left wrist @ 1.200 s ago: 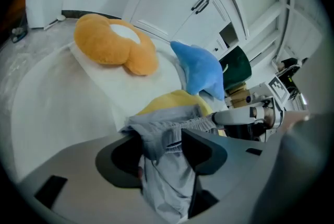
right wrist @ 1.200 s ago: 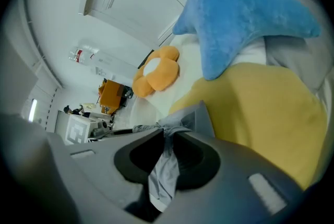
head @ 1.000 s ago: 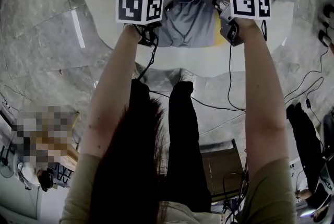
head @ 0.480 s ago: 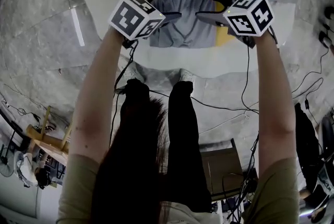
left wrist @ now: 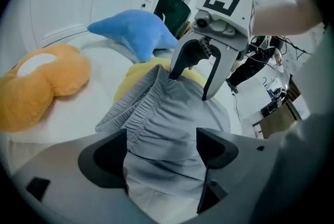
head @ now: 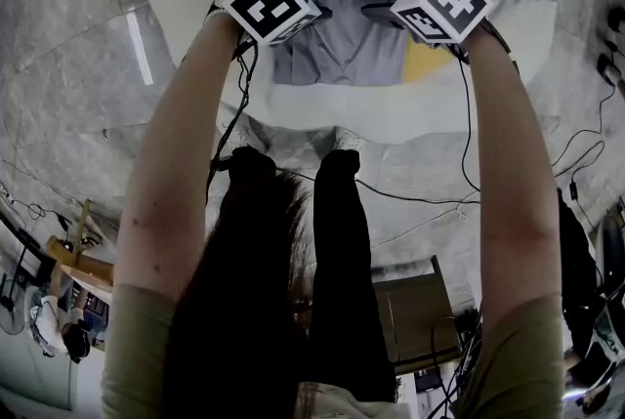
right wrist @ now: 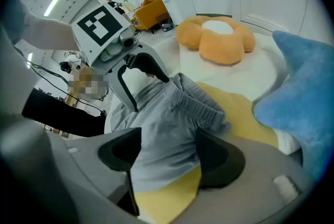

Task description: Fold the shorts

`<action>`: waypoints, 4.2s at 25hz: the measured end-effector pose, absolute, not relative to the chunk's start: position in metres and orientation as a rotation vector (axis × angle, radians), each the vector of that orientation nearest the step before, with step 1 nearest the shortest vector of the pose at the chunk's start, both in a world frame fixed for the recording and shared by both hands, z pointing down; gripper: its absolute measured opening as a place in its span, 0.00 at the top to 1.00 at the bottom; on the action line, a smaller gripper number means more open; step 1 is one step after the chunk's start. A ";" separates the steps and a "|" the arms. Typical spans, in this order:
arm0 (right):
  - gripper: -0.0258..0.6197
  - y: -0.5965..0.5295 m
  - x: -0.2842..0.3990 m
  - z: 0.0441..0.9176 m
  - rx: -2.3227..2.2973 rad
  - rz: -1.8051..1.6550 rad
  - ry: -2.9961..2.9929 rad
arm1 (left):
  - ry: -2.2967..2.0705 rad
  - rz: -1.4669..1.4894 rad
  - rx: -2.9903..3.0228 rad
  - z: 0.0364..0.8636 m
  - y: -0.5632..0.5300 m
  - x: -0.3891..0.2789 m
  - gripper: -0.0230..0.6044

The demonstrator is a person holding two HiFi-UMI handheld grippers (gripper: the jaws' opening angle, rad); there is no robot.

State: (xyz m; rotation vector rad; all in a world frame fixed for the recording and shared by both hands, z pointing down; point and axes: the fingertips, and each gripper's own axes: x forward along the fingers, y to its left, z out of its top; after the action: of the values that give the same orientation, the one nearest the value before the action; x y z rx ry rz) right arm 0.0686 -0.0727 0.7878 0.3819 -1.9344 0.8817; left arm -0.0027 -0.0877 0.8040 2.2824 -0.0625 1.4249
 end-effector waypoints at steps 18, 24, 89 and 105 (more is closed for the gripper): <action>0.46 -0.066 0.088 0.619 1.098 0.882 -2.242 | -0.643 0.796 2.354 0.622 -0.107 -0.027 0.33; 0.46 -0.017 0.094 0.482 1.502 0.746 -2.236 | -0.923 0.585 2.310 0.493 -0.065 -0.047 0.33; 0.96 0.101 0.092 -0.019 1.908 -0.329 -2.471 | -1.754 -0.160 2.720 -0.020 0.073 -0.053 0.95; 0.96 0.096 0.108 -0.025 1.999 -0.358 -2.387 | -1.753 -0.166 2.732 -0.025 0.076 -0.049 0.95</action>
State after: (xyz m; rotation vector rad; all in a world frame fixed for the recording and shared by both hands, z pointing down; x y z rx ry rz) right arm 0.1079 0.0962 -0.0248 1.9990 -2.3875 -0.3584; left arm -0.0488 0.0763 -0.0255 2.7324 -1.7527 -0.1664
